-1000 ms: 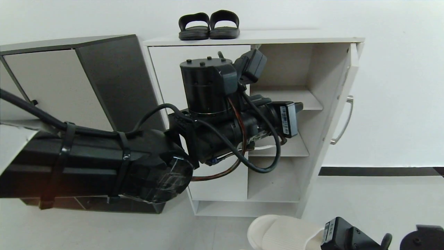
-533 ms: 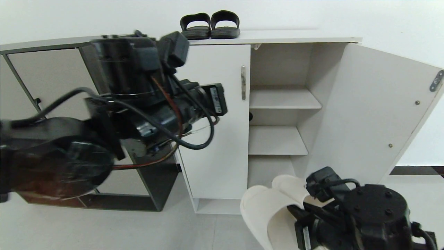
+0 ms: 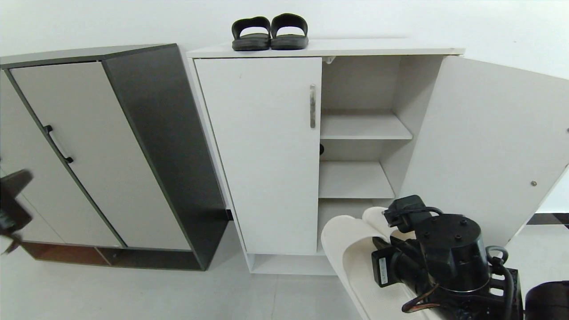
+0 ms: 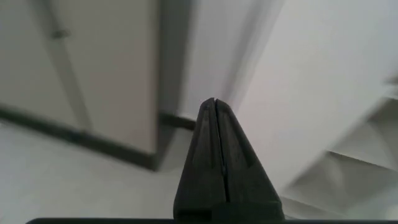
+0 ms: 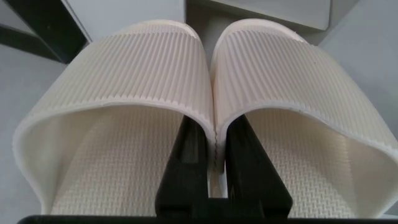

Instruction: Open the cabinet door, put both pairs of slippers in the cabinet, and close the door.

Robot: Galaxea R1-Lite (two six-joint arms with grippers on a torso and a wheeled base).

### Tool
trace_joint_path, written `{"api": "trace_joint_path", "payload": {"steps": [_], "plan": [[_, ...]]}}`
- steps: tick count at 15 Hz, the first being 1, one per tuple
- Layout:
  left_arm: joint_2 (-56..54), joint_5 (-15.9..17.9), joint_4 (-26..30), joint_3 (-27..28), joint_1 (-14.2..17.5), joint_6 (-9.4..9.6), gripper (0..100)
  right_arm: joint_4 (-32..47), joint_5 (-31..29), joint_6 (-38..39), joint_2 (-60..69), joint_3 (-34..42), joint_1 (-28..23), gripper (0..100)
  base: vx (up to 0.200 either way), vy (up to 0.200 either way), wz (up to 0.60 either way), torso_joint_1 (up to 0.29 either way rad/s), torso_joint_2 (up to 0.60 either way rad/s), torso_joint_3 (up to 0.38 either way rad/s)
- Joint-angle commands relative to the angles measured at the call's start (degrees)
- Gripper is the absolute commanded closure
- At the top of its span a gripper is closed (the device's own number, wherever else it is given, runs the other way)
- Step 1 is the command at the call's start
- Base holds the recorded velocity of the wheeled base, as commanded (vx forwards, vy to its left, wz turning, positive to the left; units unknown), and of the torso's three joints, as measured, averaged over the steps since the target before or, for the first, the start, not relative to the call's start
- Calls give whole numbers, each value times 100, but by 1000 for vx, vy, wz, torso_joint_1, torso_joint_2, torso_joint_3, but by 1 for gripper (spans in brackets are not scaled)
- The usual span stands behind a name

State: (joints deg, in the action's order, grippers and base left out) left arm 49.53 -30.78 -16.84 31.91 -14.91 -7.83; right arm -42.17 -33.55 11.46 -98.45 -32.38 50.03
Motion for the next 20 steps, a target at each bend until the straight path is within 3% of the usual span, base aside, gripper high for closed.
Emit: {"api": "trace_joint_path", "payload": {"steps": [1,2,4,6,7,8,9,12,20], "plan": [[-2422,-156,268,-1856,1341,62,100,-2,-38,-12,-78,-14,33,100,0,0,0,0,0,0],[-2870,-147,268,-2225,1552,62,100,-2,-38,-12,-78,-5,33,100,0,0,0,0,0,0],[-3327,-95,312,-2734,1588,88,100,-2,-38,-12,-87,-5,33,100,0,0,0,0,0,0],[-4329,1162,602,-3191,1508,528,100,-2,-38,-12,-87,3,33,100,0,0,0,0,0,0],[-4892,1470,1112,-3191,1508,791,100,-2,-38,-12,-87,3,33,100,0,0,0,0,0,0],[-4953,1514,1464,-3191,1500,932,100,-11,-38,-12,-87,12,33,100,0,0,0,0,0,0],[-4953,1558,1437,-3191,1500,871,100,-2,-38,-12,-78,21,42,100,0,0,0,0,0,0],[-4944,2937,1604,-3191,1500,871,100,-11,-29,-12,-87,12,68,100,0,0,0,0,0,0],[-4944,3008,1666,-3191,1491,756,100,-222,-47,41,-421,-366,68,100,0,0,0,0,0,0]]}}
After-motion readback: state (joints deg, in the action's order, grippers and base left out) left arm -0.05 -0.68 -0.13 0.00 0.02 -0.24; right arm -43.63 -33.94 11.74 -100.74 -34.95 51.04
